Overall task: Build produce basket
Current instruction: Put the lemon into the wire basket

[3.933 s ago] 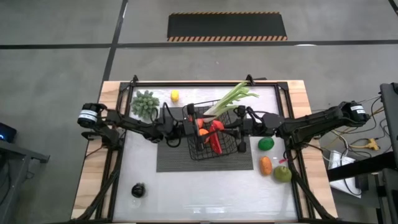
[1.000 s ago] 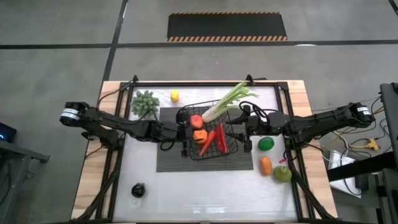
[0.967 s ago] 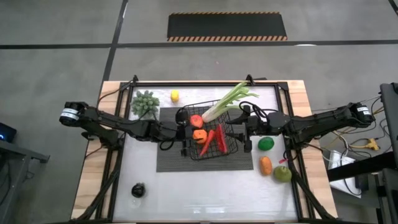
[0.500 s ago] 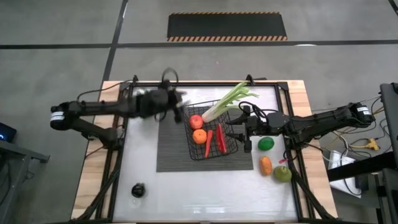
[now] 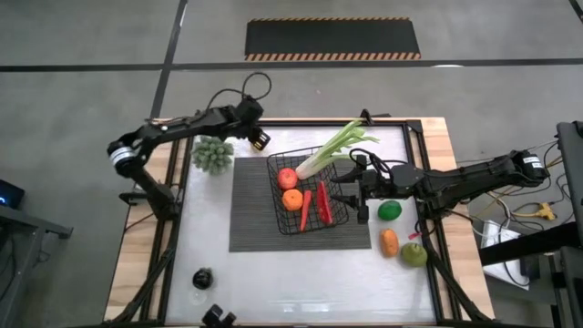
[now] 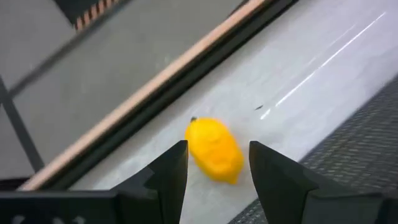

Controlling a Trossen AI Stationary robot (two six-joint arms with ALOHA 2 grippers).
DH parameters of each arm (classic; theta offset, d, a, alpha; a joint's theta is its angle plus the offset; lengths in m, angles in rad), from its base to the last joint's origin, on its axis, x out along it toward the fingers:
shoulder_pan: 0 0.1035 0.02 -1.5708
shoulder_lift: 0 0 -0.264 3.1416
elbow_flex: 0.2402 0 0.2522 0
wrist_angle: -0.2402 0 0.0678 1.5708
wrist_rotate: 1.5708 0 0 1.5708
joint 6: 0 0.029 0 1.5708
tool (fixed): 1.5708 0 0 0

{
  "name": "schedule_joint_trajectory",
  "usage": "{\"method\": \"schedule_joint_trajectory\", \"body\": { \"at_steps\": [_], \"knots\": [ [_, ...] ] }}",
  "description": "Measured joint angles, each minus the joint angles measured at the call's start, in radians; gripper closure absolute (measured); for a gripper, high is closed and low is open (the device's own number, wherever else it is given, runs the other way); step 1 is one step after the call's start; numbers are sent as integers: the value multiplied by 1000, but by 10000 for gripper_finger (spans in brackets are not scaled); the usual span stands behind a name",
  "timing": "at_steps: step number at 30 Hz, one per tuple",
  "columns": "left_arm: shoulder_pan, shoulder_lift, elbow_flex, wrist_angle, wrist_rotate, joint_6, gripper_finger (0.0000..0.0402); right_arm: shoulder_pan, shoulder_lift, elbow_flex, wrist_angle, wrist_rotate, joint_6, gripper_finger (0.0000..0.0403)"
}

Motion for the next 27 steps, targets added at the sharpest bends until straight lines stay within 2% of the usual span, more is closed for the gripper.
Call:
{"method": "schedule_joint_trajectory", "body": {
  "at_steps": [7,19,27],
  "knots": [
    [10,61,5,18,0,-21,242,0,0,0,-1,0,0,188],
    [11,63,-26,19,-2,-94,160,0,0,-3,-4,0,-3,188],
    [10,116,-73,111,-7,-154,155,0,0,-5,-4,0,-3,188]
  ]
}}
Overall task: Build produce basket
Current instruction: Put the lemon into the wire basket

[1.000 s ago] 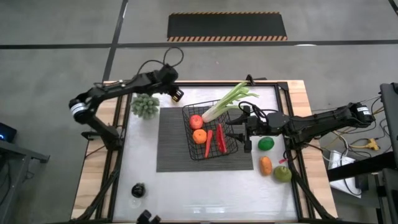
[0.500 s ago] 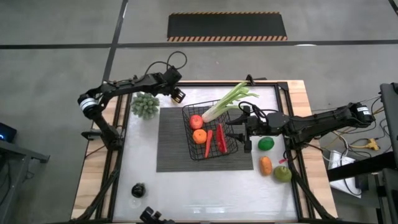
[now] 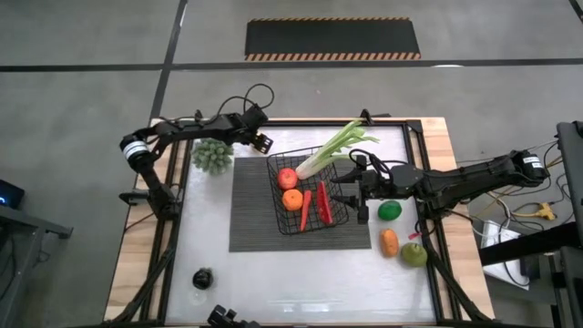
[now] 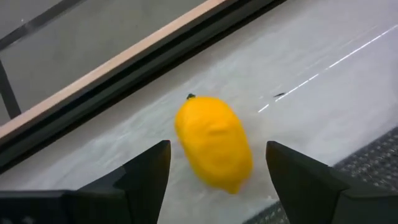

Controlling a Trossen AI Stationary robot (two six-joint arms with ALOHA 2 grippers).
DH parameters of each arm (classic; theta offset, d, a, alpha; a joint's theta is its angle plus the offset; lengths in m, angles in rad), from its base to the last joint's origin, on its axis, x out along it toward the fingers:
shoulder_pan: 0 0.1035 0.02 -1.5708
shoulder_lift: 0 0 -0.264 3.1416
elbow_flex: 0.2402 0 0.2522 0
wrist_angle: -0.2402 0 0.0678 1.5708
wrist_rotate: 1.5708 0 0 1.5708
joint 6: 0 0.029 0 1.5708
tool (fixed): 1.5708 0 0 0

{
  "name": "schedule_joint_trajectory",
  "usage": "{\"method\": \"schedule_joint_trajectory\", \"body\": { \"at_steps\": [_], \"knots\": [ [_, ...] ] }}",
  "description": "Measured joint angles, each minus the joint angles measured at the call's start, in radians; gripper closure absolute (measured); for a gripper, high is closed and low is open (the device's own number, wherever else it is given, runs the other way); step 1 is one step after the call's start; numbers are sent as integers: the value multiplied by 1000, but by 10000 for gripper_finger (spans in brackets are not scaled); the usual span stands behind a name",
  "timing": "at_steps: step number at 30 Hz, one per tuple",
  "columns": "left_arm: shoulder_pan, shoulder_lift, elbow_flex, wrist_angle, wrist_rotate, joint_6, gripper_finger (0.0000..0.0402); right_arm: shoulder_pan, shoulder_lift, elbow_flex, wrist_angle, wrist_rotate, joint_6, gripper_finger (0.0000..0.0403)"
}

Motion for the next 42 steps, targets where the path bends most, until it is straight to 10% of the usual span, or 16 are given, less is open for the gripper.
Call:
{"method": "schedule_joint_trajectory", "body": {
  "at_steps": [20,33,42],
  "knots": [
    [0,113,-13,59,-3,3,157,0,0,0,-10,0,10,188],
    [-5,130,-24,65,-45,7,239,0,0,0,-13,0,10,188],
    [-77,-78,-21,115,-189,166,244,0,0,0,-13,0,-8,188]
  ]
}}
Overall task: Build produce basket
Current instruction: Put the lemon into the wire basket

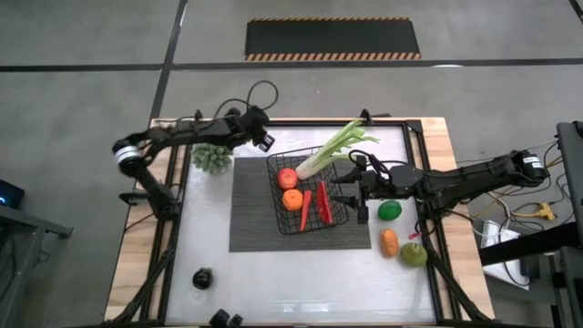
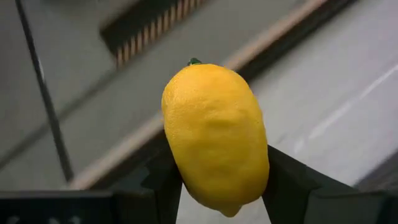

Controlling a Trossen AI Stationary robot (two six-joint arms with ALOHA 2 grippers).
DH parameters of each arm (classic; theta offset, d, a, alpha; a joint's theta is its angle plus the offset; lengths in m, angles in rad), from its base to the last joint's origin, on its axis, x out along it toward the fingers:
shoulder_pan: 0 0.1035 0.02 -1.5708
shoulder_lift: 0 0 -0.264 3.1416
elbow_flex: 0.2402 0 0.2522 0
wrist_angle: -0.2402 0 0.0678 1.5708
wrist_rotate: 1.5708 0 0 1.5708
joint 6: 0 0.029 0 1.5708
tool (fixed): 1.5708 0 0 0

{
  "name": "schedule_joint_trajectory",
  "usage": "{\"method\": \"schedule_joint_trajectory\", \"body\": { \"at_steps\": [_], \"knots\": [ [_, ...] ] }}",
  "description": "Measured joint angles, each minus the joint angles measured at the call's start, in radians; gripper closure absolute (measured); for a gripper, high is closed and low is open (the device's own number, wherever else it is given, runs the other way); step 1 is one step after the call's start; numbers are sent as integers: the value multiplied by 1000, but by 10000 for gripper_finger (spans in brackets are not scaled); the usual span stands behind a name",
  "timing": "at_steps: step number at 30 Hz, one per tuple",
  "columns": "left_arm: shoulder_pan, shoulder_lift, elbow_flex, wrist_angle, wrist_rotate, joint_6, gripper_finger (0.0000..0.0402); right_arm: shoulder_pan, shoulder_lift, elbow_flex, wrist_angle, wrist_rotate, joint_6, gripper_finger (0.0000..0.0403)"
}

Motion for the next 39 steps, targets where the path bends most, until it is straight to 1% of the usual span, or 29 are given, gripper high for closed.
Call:
{"method": "schedule_joint_trajectory", "body": {
  "at_steps": [3,7,8,10,15,16,18,20,25,30,35,39],
  "knots": [
    [-60,-121,-6,68,-23,76,245,0,0,0,1,0,0,188],
    [-163,-269,-23,146,-12,192,245,0,7,0,5,0,-1,188],
    [-192,-300,-32,170,14,216,245,0,10,0,5,0,-3,188],
    [-252,-357,-67,242,98,260,245,0,24,0,11,0,-6,188],
    [-387,-431,-218,516,328,335,245,0,85,-1,84,0,26,188],
    [-411,-435,-252,585,362,347,245,0,99,-1,114,0,29,188],
    [-452,-436,-320,703,399,367,245,0,127,-1,174,0,27,188],
    [-486,-423,-371,829,403,370,245,0,151,-1,236,0,9,188],
    [-533,-370,-466,1037,402,370,245,0,205,-1,427,0,-56,188],
    [-553,-302,-486,1136,401,363,246,-3,230,-1,525,8,-51,183],
    [-558,-233,-486,1243,409,362,246,-3,238,13,536,29,-61,153],
    [-559,-179,-483,1359,448,362,246,-3,262,48,541,38,-61,129]
  ]
}}
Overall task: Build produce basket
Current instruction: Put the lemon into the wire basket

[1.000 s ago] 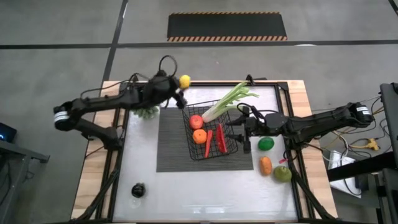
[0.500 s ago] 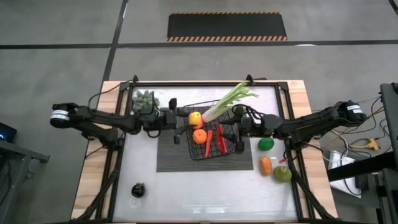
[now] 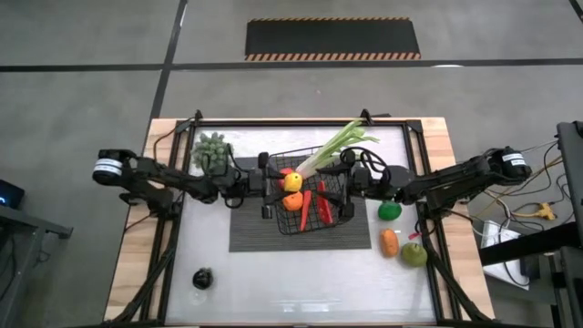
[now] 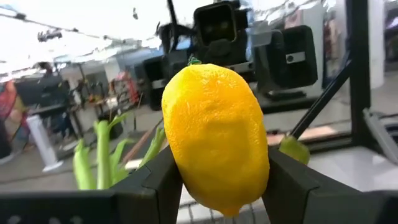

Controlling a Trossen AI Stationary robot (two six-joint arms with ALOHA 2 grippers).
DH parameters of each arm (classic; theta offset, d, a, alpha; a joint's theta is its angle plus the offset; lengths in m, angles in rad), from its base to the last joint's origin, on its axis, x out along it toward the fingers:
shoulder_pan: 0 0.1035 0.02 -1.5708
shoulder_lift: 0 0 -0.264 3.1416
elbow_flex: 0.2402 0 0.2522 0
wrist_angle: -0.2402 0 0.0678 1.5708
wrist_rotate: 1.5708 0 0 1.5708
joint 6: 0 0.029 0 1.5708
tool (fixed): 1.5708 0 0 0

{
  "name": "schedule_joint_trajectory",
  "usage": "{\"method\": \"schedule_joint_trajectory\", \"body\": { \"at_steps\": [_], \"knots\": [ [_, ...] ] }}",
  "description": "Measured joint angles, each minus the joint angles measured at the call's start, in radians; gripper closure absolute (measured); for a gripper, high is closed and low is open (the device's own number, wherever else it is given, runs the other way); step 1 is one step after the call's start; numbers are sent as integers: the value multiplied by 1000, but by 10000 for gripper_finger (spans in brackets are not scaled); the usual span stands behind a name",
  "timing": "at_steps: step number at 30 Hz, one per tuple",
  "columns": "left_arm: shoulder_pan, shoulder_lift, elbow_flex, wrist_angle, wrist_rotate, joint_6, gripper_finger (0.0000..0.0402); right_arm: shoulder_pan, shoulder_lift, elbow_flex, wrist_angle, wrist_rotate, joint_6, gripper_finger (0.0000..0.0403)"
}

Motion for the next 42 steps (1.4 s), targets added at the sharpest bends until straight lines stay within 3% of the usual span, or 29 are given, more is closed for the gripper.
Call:
{"method": "schedule_joint_trajectory", "body": {
  "at_steps": [4,13,18,27,36,42],
  "knots": [
    [0,54,23,80,29,-1,246,0,48,43,1,13,-1,112],
    [0,138,101,81,31,0,246,0,169,139,3,13,-16,109],
    [0,134,103,83,31,0,246,-3,157,138,1,15,-26,150],
    [0,137,101,79,34,-2,222,-4,141,137,-36,16,-15,293],
    [2,136,101,64,-12,-79,157,-10,135,136,-70,17,-26,291],
    [2,131,101,37,-31,-81,121,-11,75,141,-186,17,-15,291]
  ]
}}
